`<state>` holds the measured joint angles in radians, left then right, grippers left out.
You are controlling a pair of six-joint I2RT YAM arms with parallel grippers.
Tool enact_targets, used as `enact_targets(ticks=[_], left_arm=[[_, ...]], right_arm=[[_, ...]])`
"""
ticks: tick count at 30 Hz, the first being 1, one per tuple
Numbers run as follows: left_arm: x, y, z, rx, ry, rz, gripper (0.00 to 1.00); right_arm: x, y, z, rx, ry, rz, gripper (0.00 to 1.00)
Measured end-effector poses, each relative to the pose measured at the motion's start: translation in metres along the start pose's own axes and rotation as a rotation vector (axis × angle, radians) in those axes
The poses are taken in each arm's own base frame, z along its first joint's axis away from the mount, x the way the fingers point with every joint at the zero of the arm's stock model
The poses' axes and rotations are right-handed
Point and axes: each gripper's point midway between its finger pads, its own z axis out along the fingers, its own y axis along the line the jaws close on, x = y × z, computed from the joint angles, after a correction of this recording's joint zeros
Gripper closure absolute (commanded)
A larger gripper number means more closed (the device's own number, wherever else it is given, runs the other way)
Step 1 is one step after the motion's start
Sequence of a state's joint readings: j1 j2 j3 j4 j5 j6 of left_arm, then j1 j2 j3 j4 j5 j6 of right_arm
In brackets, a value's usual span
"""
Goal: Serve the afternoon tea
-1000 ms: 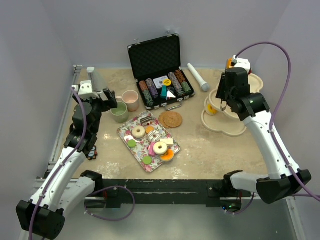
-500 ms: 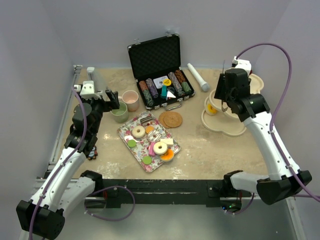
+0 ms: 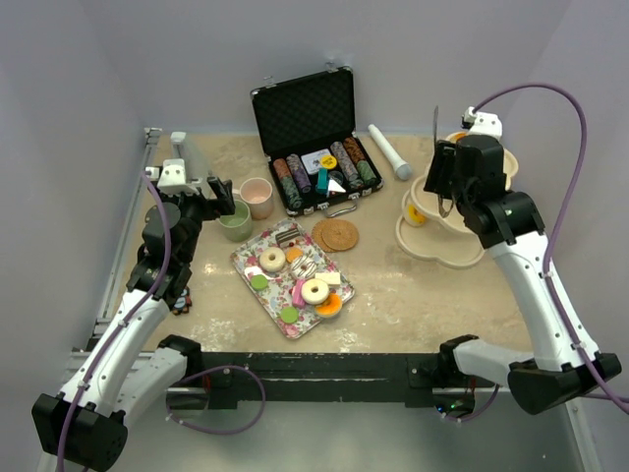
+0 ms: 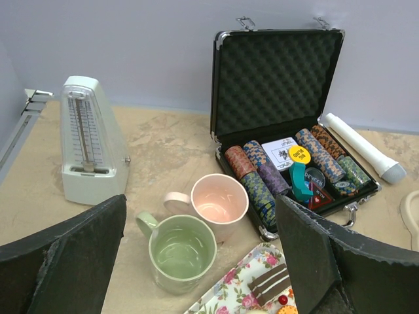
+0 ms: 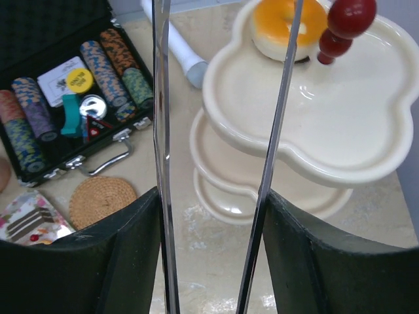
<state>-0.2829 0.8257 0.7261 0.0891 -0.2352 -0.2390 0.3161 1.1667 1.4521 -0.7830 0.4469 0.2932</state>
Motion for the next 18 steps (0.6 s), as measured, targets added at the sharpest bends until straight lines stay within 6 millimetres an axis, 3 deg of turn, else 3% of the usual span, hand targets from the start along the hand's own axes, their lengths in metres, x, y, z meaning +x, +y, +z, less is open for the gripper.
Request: enact_targets(ticks=[5,10,12,14,16,18], left_arm=[[0.0,0.001,0.0,-0.007,-0.001,0.0,0.0],[0.0,0.005,0.0,-0.027,-0.003,0.001,0.0],[0.0,0.006,0.001,-0.034,-0.003,0.001,0.0],[0.001,0.007,0.002,-0.042,0.001,0.003,0.0],[0.003,0.009,0.003,-0.049,0.006,0.009,0.0],[0.005,0.01,0.004,-0.057,0.012,0.018,0.0]], right_arm=[[-0.022,0.029,-0.014,-0.173,-0.055,0.007,0.44],[-0.024,0.084,-0.029,-0.385,-0.072,-0.014,0.44],[-0.011,0.125,-0.04,-0.501,-0.047,-0.052,0.44],[0.014,0.172,-0.052,-0.628,0.003,-0.1,0.44],[0.053,0.212,-0.058,-0.728,0.081,-0.157,0.44],[0.104,0.238,-0.06,-0.787,0.191,-0.224,0.43]])
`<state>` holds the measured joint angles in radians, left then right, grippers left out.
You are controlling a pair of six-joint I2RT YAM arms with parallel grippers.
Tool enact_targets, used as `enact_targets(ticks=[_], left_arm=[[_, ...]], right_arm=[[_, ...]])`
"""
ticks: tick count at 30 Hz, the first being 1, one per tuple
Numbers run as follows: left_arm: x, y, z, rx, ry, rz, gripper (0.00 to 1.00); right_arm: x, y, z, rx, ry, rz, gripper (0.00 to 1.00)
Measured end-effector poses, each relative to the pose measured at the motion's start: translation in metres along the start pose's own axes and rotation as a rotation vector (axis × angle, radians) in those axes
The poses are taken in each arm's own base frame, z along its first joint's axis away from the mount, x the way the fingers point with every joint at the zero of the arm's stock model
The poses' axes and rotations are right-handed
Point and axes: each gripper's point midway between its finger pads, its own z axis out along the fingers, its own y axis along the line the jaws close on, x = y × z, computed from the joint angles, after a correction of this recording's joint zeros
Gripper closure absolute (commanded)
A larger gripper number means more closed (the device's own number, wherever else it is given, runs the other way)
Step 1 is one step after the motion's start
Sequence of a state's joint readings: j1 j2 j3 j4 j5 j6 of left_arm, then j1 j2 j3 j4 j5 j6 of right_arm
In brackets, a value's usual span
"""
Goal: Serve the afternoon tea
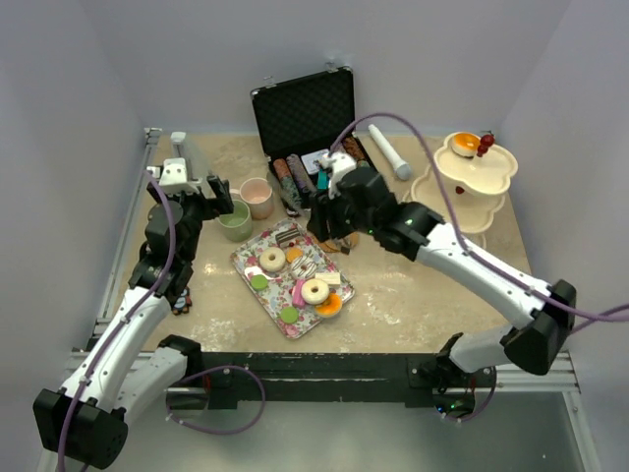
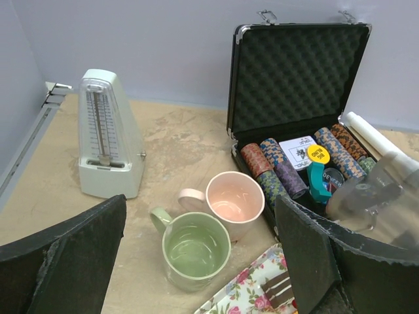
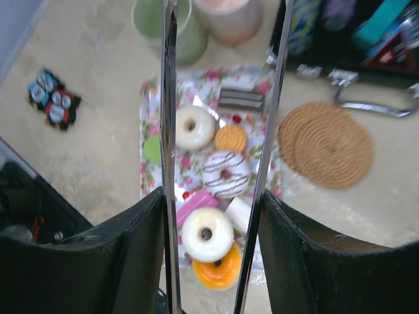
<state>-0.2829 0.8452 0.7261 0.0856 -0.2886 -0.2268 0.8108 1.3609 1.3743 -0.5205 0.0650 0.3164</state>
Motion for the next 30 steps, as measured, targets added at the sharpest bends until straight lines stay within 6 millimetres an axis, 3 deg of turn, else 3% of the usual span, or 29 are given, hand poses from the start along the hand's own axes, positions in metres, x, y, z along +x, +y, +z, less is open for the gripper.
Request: enact_targets(ticks=[5,8,16,24,30], left_arm=[[0.004,0.001,0.002,-0.008,0.012,0.007,0.0],[0.006,0.002,0.003,-0.01,0.02,0.01,0.0],[0.009,0.002,0.004,-0.012,0.026,0.012,0.0],[0.01,0.002,0.003,-0.012,0.032,0.013,0.0],[0.013,0.003,0.003,-0.015,0.043,0.016,0.0]], right_arm=[[0.096,0.017,0.038,-0.038,0.251,-0.027,0.4],[0.121,0.015,0.044,-0.027,0.313,-0.018,0.39],[0.125,0.017,0.058,-0.012,0.311,0.054,0.36],[0.149,0.008,0.081,0.048,0.369,0.094,0.37],[0.146,0.003,0.083,0.081,0.36,0.101,0.37]])
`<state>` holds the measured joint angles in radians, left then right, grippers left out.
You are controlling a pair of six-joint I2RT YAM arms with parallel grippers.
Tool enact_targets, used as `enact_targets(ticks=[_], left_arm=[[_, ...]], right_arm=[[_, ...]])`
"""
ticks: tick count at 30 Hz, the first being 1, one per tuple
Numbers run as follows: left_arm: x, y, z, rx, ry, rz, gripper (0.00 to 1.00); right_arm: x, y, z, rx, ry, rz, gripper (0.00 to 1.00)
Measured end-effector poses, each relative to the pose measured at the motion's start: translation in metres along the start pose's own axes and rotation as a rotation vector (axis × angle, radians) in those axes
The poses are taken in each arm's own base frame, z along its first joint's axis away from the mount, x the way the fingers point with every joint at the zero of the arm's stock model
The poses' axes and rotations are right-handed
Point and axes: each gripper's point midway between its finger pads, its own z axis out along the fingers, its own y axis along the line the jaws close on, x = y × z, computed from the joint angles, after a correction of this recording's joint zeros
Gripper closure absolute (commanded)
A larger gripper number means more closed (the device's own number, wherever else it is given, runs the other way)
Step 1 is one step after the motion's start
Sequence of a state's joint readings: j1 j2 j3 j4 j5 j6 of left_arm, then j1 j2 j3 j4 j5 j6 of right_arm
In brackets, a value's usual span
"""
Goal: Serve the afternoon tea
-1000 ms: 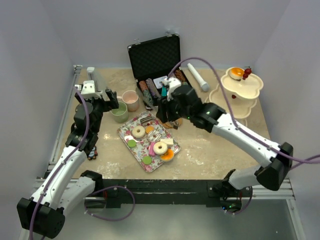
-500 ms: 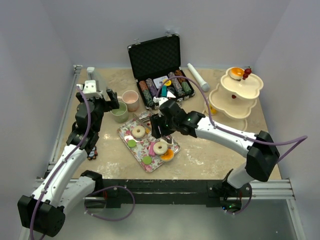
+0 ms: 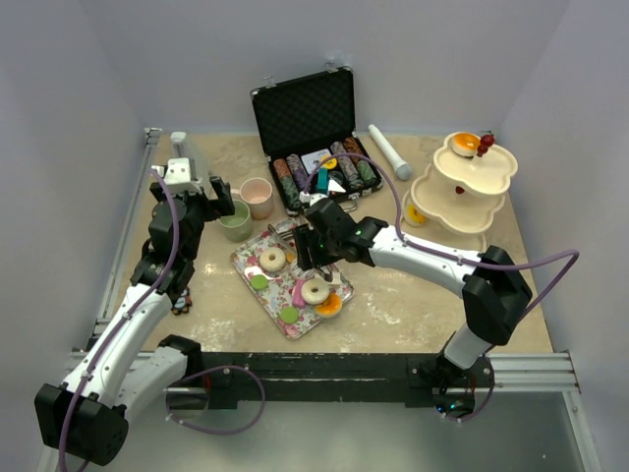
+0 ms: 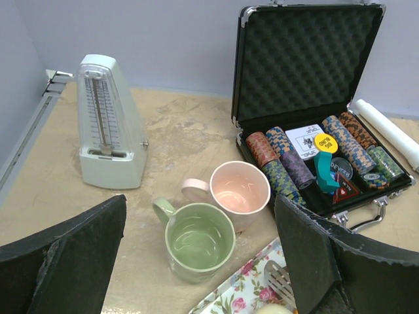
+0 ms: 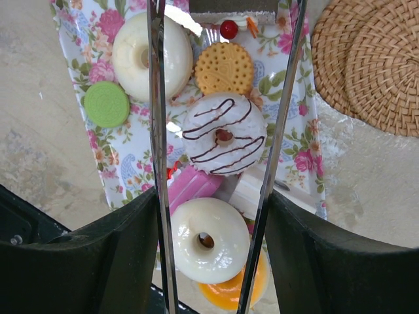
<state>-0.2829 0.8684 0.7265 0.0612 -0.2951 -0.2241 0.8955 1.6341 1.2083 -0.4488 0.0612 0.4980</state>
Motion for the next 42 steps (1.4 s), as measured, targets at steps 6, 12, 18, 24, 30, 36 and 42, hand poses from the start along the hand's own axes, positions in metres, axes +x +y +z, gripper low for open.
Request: enact_targets(ticks=[6,12,18,24,30,36,42], left_arm=[[0.002,0.0,0.0,0.0,0.007,0.002,0.0],[0.003,0.0,0.001,0.002,0.009,0.003,0.0],[0.003,0.0,0.001,0.003,0.009,0.002,0.0],[0.003,-0.001,0.001,0.004,0.01,0.002,0.0],[0.003,-0.001,0.001,0.007,0.011,0.002,0.0],[0.003,-0.002,0.001,0.01,0.011,0.002,0.0],[0.003,-0.002,0.001,0.01,0.011,0.002,0.0]], right_arm=[[-0.007,0.002,-0.002,0.0,-0.016,0.002,0.4],[-0.005,0.001,-0.002,0.003,-0.01,0.009,0.41],[-0.005,0.002,-0.002,0.002,-0.009,0.015,0.42],[-0.001,0.003,-0.001,0.003,0.0,0.014,0.41],[0.004,0.006,-0.001,0.0,0.009,0.011,0.41],[0.007,0.007,-0.001,0.006,0.012,0.004,0.41],[0.012,0.005,-0.001,0.02,0.022,0.003,0.41]])
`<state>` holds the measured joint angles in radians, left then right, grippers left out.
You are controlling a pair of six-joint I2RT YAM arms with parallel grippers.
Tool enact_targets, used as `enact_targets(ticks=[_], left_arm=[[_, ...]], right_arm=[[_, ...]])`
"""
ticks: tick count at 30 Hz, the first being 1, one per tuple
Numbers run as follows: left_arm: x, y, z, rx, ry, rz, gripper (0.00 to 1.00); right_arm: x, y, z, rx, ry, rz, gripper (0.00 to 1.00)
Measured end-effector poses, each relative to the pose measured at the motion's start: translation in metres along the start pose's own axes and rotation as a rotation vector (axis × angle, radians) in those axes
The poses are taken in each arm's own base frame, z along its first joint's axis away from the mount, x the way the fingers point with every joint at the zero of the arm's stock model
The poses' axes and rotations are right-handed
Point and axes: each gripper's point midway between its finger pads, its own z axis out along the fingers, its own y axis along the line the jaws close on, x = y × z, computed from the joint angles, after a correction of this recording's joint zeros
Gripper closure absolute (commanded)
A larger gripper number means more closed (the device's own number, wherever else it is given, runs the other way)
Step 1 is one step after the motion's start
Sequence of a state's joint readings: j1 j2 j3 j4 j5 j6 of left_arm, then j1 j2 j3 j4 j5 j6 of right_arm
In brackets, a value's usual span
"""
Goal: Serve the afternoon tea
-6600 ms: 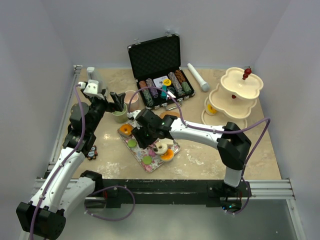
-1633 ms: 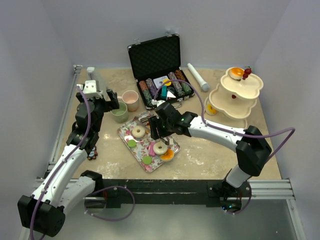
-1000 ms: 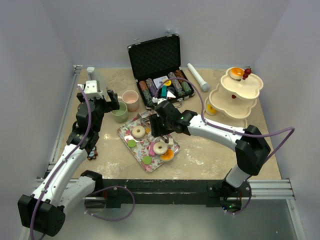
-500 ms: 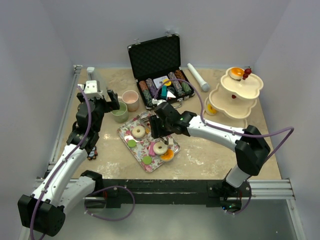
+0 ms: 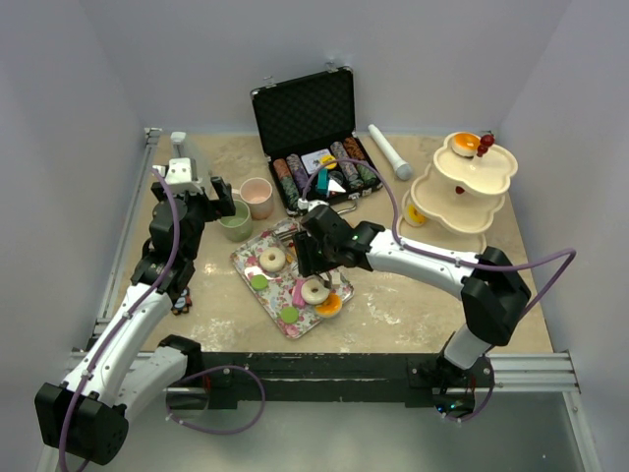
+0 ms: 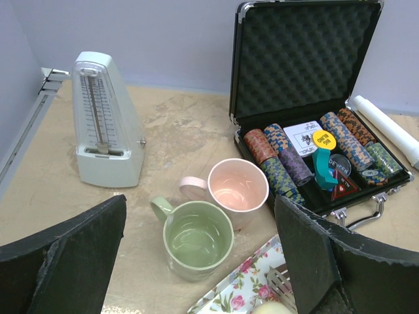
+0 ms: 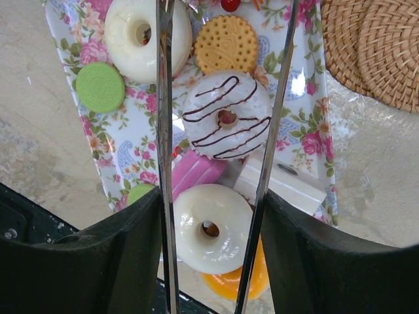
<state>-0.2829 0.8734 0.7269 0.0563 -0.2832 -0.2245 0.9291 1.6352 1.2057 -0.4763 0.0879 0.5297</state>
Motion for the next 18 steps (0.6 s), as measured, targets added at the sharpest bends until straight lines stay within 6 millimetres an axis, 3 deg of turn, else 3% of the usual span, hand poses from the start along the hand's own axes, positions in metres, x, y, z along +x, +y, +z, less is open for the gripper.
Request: enact_targets(ticks=[5,13,18], left_arm=[[0.0,0.0,0.0,0.0,0.0,0.0,0.0],[0.0,-0.001,0.0,0.003,0.001,0.0,0.0],[0.0,-0.001,0.0,0.004,0.001,0.0,0.0]], right_arm=[[0.002,0.001,0.0,0.001,0.005,-0.003,0.43],[0.005,-0.001,0.004,0.018,0.012,-0.007,0.55],[-0.008,0.003,-0.005,0.025,-0.006,-0.013,0.59]])
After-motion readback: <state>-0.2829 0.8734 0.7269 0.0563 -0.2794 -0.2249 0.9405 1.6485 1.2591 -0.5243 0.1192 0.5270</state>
